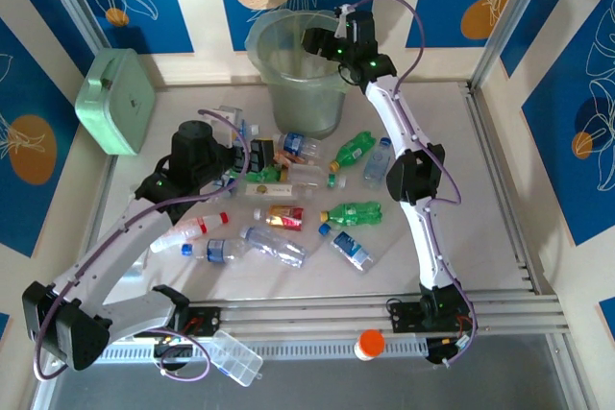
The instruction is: Put the plastic bottles in the bin
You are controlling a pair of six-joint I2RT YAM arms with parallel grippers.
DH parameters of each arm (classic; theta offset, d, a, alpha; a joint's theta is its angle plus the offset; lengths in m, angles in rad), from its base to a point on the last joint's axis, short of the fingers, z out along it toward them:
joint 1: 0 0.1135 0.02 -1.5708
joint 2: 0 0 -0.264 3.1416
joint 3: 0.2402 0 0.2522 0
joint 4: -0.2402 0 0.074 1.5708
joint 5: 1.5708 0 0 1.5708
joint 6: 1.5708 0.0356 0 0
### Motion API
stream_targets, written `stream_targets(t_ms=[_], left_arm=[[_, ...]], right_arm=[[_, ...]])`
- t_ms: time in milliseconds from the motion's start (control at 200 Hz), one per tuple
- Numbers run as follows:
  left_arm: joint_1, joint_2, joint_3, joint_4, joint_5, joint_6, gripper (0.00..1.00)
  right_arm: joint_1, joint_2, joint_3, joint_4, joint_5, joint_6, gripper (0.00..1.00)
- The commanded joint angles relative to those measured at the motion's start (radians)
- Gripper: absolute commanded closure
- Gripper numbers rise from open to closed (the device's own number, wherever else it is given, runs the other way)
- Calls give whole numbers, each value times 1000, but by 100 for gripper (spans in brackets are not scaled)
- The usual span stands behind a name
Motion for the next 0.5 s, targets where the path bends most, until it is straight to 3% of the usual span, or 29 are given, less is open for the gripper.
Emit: stream_targets(t_ms=[0, 260, 495], left_arm=[[17, -6, 4, 24, 0, -16, 1], [26, -2, -3, 24, -29, -28, 1], [29, -15, 3, 2, -92, -128, 1]], right_arm=[[-8, -19, 28, 11, -27, 11, 20], [-9, -101, 70, 1, -62, 27, 22], [43, -329, 8, -153, 4, -44, 25]])
